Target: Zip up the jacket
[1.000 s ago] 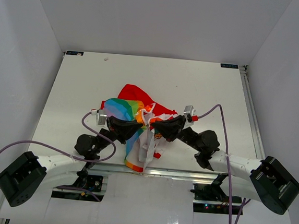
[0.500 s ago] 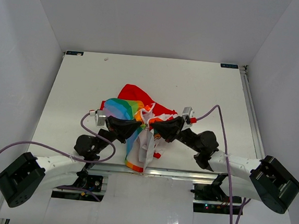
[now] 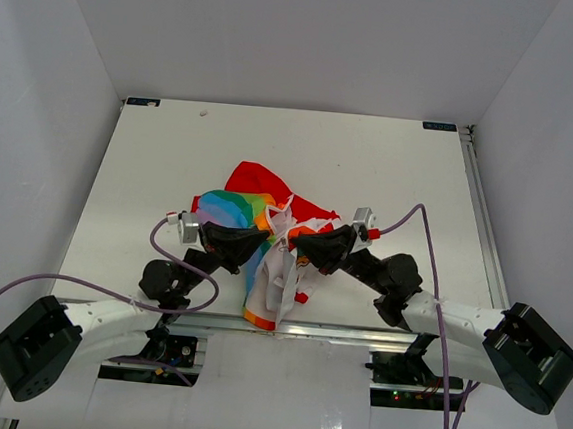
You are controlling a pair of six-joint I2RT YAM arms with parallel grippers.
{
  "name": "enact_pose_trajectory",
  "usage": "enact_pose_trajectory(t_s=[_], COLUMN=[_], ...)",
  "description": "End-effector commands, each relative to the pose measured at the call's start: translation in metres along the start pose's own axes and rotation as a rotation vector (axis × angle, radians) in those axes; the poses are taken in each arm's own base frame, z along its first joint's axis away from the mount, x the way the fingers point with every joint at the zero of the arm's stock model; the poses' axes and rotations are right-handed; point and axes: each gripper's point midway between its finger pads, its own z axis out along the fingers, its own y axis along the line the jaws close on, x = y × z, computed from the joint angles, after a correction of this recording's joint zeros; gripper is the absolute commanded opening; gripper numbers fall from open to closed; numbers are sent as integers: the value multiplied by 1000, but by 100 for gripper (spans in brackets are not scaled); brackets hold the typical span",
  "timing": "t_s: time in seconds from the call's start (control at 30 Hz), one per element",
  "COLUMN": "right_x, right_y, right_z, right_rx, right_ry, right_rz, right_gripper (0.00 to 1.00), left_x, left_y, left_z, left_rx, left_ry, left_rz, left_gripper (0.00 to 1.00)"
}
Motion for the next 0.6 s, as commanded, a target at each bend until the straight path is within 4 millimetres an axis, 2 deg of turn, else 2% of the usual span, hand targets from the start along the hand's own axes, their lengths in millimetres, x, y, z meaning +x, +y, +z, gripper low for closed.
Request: enact_pose_trajectory(t_s=[0.0, 0.57], right_x=[-137, -140], right_y=[50, 51], right_z=[-18, -17], right_rx=[-166, -174], right_ry=[-557, -567], right_rz=[-208, -202], right_gripper=[8, 8], left_x=[-51, -46], left_y=[-35, -37], left_z=[4, 2], left_rx=[148, 163], left_ry=[-206, -189], left_rz=[36, 30], left_gripper=[0, 0])
